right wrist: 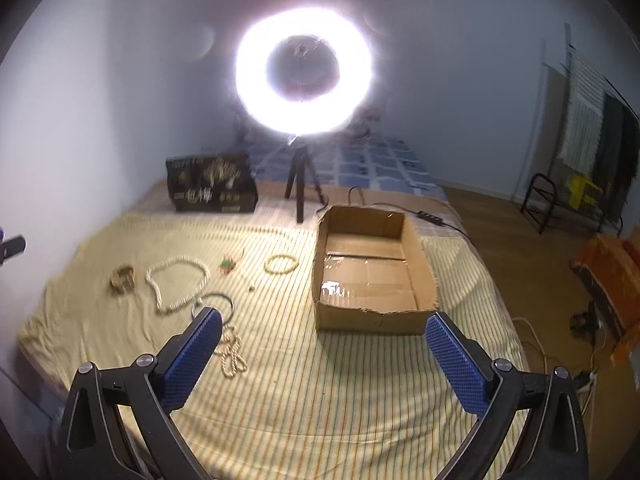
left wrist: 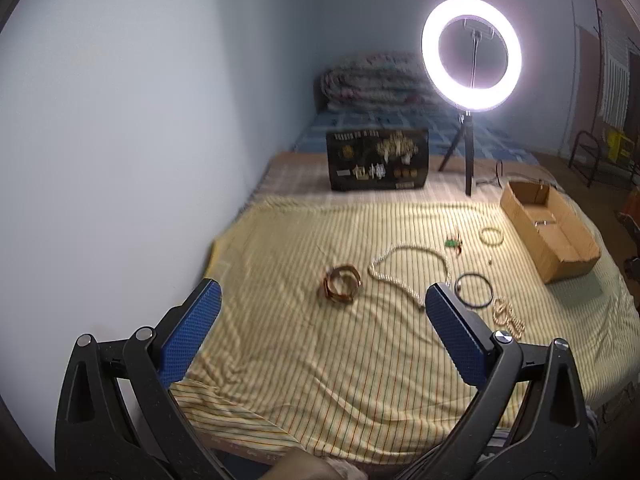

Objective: Organize jewelry
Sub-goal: 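Move right tool to the small pearl strand while left tool approaches the red leather watch, then close right gripper on the pearl strand while left gripper closes on the watch strap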

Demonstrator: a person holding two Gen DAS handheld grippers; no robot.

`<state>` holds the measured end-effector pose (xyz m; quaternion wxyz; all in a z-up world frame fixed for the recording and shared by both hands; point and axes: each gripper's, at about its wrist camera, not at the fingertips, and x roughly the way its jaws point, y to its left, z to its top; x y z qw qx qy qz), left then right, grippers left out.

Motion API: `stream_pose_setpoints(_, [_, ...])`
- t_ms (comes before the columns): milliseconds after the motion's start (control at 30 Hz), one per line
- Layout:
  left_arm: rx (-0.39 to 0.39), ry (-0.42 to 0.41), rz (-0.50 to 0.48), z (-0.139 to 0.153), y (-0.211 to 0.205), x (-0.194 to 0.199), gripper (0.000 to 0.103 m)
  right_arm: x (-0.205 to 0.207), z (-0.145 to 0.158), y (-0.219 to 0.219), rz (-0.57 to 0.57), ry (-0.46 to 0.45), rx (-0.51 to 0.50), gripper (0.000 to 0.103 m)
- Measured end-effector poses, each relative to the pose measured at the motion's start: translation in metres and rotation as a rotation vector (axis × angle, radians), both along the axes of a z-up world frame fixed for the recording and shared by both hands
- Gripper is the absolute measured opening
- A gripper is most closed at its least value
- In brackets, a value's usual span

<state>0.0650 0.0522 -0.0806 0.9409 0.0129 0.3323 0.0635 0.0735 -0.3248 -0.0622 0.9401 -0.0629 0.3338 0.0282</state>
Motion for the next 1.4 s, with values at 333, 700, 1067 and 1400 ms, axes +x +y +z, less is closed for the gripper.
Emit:
stream_pose_setpoints(333, [-0.088,0.130,-0.031,-0.050,0.014,0.042,0.096,0.042,-0.055,0.018,0.117,0.180,-0.085,0.103])
stream_pose_setpoints(700, [-0.206,0.264,0.021,-0.103,0.045,0.110,0.064,0.078,-0.107,0.026,0.185,0.342,0.014,0.087])
stream_pose_setpoints(1067, [-0.318,0.373,0.037,-0.142,0.067,0.162,0.042,0.096,-0.147,0.063,0.315,0.476,0.031,0.076])
stream_pose_setpoints(1400, [-0.339,0.435,0.025,-0.163,0.061,0.184,0.037,0.106,-0.172,0.089,0.352,0.557,-0.033,0.074])
